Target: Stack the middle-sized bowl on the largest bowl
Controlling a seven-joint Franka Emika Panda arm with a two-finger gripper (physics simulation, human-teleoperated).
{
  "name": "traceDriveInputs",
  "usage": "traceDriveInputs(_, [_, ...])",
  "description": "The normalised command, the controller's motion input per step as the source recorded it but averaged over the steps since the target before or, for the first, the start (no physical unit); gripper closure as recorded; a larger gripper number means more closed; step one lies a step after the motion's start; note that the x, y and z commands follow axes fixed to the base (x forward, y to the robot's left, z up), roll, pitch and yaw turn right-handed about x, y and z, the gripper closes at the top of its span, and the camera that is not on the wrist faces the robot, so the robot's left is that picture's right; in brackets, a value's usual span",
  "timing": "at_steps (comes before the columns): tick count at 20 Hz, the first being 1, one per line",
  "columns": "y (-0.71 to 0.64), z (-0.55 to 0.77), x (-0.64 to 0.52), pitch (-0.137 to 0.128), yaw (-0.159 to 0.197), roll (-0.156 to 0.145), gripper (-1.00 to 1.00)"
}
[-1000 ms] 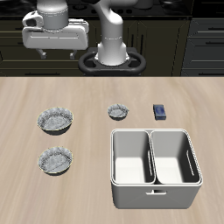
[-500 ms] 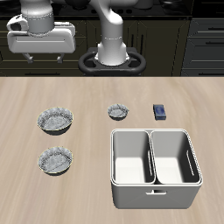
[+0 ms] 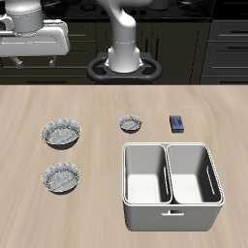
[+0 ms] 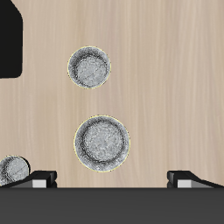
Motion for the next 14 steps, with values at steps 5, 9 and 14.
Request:
traceDriveInputs(5, [-0.24, 0.13, 0.23, -0.012, -0.030, -0.010, -1.00])
traceDriveInputs(9, [-0.14, 0.08, 0.17, -0.001, -0.026, -0.002, -1.00])
traceDriveInputs(14, [-0.14, 0.13, 0.22, -0.029, -0.001, 0.010, -1.00])
